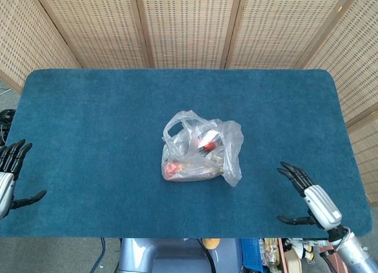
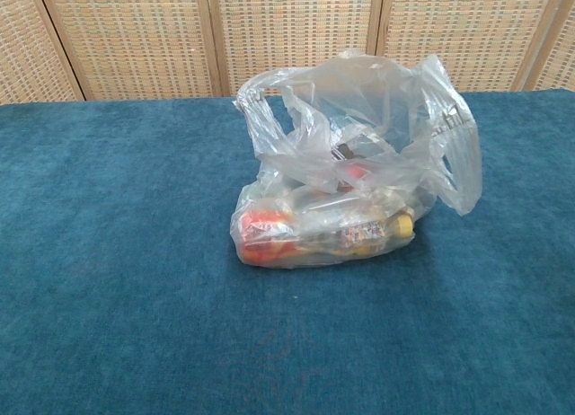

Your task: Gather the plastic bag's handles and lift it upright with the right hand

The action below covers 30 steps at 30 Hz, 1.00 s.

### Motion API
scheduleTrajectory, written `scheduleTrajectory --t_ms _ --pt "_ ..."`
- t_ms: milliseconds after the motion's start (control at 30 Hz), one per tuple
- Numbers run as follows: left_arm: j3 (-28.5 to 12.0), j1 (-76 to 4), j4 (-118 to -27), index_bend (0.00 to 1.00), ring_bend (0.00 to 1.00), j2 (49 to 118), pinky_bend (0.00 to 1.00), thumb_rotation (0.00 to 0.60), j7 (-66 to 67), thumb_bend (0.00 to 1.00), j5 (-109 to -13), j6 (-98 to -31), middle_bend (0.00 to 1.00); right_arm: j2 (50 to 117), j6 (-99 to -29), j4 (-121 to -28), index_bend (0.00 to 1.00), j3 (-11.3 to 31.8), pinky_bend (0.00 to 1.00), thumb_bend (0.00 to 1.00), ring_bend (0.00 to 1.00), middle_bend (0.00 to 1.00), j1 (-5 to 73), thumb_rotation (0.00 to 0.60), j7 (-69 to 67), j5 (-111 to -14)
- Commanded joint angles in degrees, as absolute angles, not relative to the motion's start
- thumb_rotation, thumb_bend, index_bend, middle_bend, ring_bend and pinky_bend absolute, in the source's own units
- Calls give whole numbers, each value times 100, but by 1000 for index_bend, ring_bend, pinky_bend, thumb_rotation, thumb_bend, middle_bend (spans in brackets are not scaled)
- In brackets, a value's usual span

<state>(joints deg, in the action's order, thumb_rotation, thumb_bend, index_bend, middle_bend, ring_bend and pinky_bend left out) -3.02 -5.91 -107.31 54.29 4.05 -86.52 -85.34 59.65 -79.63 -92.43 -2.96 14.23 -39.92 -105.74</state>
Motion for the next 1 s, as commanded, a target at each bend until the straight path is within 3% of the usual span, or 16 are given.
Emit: scheduleTrajectory --t_ms 33,367,767,1000 --pt "-312 -606 -10739 0 0 5439 0 600 438 105 -8622 -8508 0 5648 -7132 -9158 1 -647 0 130 0 0 2346 600 -5400 -11158" --pt "-340 -631 -10745 0 0 5461 0 600 494 106 -8531 -8464 0 5878 -6192 -9051 11 -635 0 162 0 0 3297 600 -6336 -11034" --pt "-396 -675 -10755 0 0 5484 0 600 576 105 -8346 -8382 0 5943 -5895 -9416 43 -422 0 186 0 0 3822 600 -6395 -10696" --pt "-416 -682 -10759 0 0 5494 0 600 587 105 -8298 -8380 0 5942 -5691 -9624 69 -410 0 187 0 11 4189 600 -7089 -10558"
